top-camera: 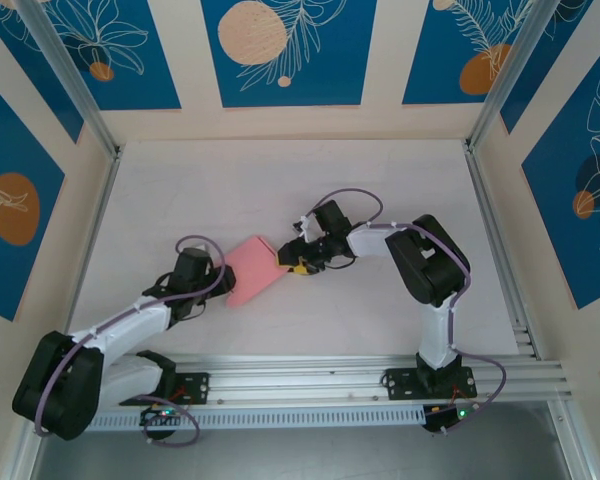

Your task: Fold the paper box

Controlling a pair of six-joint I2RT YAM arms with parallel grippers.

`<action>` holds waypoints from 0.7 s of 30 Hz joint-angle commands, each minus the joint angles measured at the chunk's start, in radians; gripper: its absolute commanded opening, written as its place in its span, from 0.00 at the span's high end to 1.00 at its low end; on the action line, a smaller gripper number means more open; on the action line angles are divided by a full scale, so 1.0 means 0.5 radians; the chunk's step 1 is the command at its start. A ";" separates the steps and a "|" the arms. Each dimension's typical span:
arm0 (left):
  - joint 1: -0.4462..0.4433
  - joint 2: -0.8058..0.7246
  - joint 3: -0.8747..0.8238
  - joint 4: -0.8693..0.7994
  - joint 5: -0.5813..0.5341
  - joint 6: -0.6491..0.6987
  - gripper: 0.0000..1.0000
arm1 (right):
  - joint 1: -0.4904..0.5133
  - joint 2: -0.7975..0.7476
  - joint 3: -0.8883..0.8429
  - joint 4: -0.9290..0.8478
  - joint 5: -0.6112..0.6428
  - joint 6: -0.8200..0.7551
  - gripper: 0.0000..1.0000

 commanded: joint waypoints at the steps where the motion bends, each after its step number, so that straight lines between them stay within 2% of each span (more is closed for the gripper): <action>1: 0.093 0.032 -0.111 -0.074 0.135 -0.016 0.45 | 0.034 0.133 -0.046 0.085 -0.036 0.041 0.40; 6: 0.237 0.059 -0.172 0.035 0.304 -0.067 0.59 | 0.025 0.211 0.016 0.184 -0.089 0.097 0.37; 10: 0.314 0.093 -0.180 0.087 0.389 -0.066 0.62 | 0.017 0.271 0.114 0.124 -0.080 0.058 0.37; 15: 0.460 0.171 -0.213 0.183 0.524 -0.091 0.81 | 0.004 0.246 0.170 0.010 -0.037 -0.020 0.37; 21: 0.631 0.252 -0.208 0.257 0.673 -0.101 0.87 | -0.037 0.128 0.132 -0.099 0.063 -0.078 0.30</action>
